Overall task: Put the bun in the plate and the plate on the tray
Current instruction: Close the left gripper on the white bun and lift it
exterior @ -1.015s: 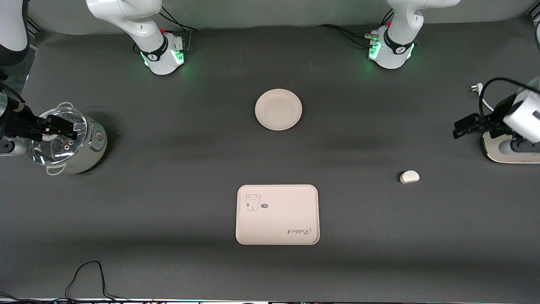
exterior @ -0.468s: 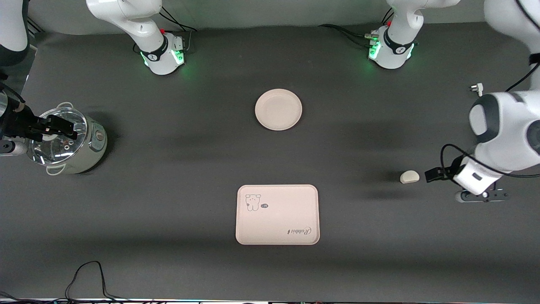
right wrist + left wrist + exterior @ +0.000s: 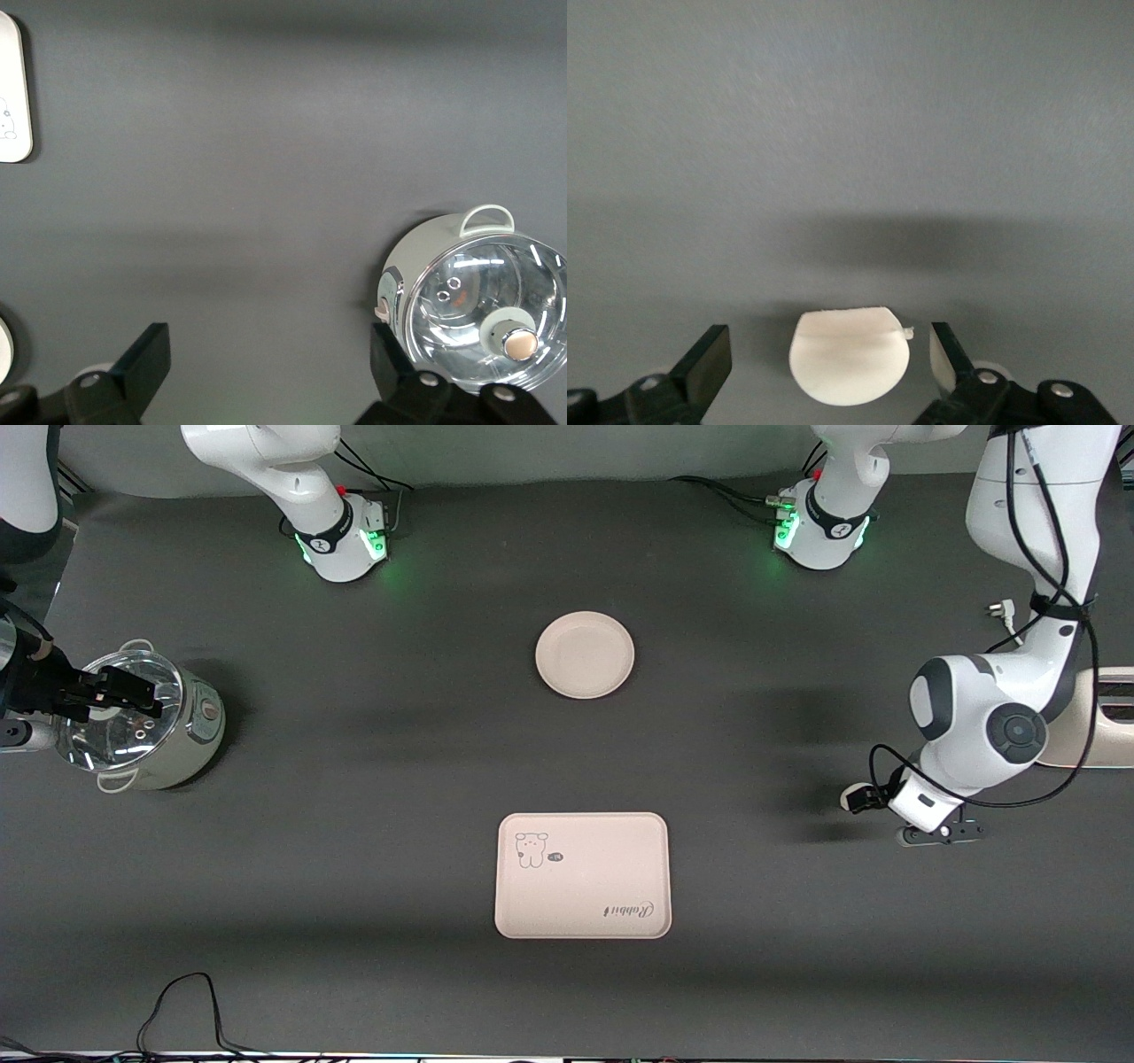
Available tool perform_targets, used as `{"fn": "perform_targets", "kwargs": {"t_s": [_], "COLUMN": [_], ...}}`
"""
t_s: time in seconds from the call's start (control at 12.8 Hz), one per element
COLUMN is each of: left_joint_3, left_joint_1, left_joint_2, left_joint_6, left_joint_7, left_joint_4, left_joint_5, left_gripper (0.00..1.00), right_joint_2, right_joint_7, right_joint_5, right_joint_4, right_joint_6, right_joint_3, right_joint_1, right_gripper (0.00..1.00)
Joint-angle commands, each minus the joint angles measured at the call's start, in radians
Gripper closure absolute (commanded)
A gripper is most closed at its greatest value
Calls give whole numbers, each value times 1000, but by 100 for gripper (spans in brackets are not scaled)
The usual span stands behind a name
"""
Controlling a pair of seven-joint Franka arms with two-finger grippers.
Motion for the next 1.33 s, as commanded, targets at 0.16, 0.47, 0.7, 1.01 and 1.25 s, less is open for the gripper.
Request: {"fn": "perform_targets", "kwargs": {"t_s": [0.16,0.47,0.7,1.01,1.25], "left_joint_3": [6,4,3,-22,-77], "left_joint_1": [-15,-15,-16,-15,-15], "left_joint_2": [17,22,17,-15,-124], "left_joint_6": [84,91,83,51,-96], "left_joint_7": [-29,-34,-31,-31,-84], "left_joint_4": [-56,-67,-66,-64,-52], "left_joint_5": [0,-1,0,-1,-1], "left_gripper": [0,18,62,67,64], "right_joint_2": [-11,-9,-9,-9,-9], "right_joint_7": [11,11,11,11,11], "right_joint_5": [-3,-3,-3,-3,-3], "right_joint_4": [-6,-6,-6,-12,-12], "right_joint_6": [-5,-5,-5,-5,-5], "right_joint_3": [-5,-5,-5,-5,-5], "right_joint_1": [7,7,7,7,7], "right_gripper": [0,0,0,0,0]}}
